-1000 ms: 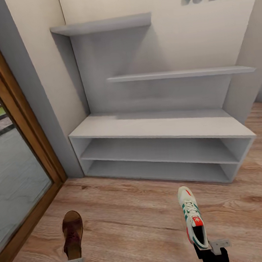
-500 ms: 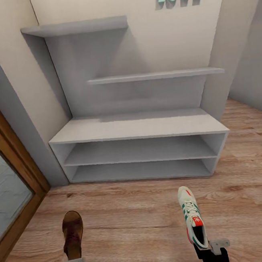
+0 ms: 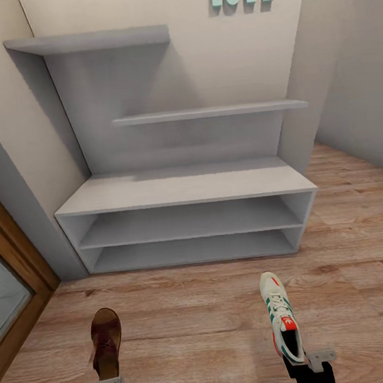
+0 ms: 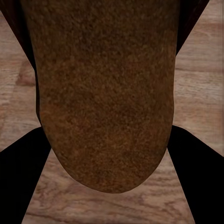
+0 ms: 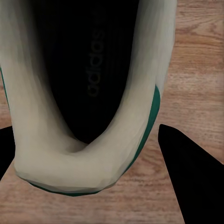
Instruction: Pick up the two gym shoes and the two sandals from the corridor floor and place them onto the hallstand (shoe rack) in the corridor, making sure they are on the rack and not on the floor. Arrange them so the two gym shoes are next to each other and the two sandals are next to each other.
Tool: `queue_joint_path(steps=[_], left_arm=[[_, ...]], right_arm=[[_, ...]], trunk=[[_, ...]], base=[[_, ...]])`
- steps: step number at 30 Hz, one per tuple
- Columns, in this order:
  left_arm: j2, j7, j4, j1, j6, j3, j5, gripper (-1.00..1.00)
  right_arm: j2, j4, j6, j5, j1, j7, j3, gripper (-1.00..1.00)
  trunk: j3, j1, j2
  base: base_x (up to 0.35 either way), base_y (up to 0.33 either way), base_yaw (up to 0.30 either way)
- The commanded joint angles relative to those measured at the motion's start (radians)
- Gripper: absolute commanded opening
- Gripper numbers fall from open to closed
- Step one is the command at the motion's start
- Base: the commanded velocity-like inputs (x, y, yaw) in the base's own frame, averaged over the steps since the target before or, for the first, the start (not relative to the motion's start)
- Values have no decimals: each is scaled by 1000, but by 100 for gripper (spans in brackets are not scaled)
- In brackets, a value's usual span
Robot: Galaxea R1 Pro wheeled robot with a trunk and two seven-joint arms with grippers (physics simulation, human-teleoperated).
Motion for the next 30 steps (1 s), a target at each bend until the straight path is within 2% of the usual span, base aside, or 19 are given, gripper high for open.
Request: queue_joint_path(steps=[1, 13, 18, 20, 24, 27, 30], left_arm=[[0, -8, 0, -1, -3, 9, -5, -100], [-2, -8, 0, -1, -2, 0, -10, -100], [-5, -7, -2, -2, 1, 0, -10, -100], [-6, -7, -6, -6, 2, 1, -10, -100], [-10, -7, -11, -16, 6, 1, -10, -100], [-15, -7, -15, -29, 12, 1, -10, -100], [-19, -6, -15, -75, 18, 1, -11, -100]], right_arm=[[0, 1, -3, 9, -1, 4, -9, -100], [0, -3, -2, 9, -1, 1, -10, -100], [-13, -9, -3, 9, -1, -2, -14, -100], [-31, -9, -3, 9, -1, -2, -14, -100], [-85, -8, -1, 4, -1, -2, -17, -100], [-98, -7, 0, -7, -1, -2, -30, -100], [-103, -6, 0, -25, -1, -2, -59, -100]], trunk=[[-1, 0, 0], [-1, 0, 0], [-1, 0, 0], [-1, 0, 0], [-1, 0, 0], [-1, 0, 0], [-1, 0, 0]], base=[[0, 0, -3], [0, 0, 0], [0, 0, 0], [0, 0, 0], [0, 0, 0], [0, 0, 0], [0, 0, 0]])
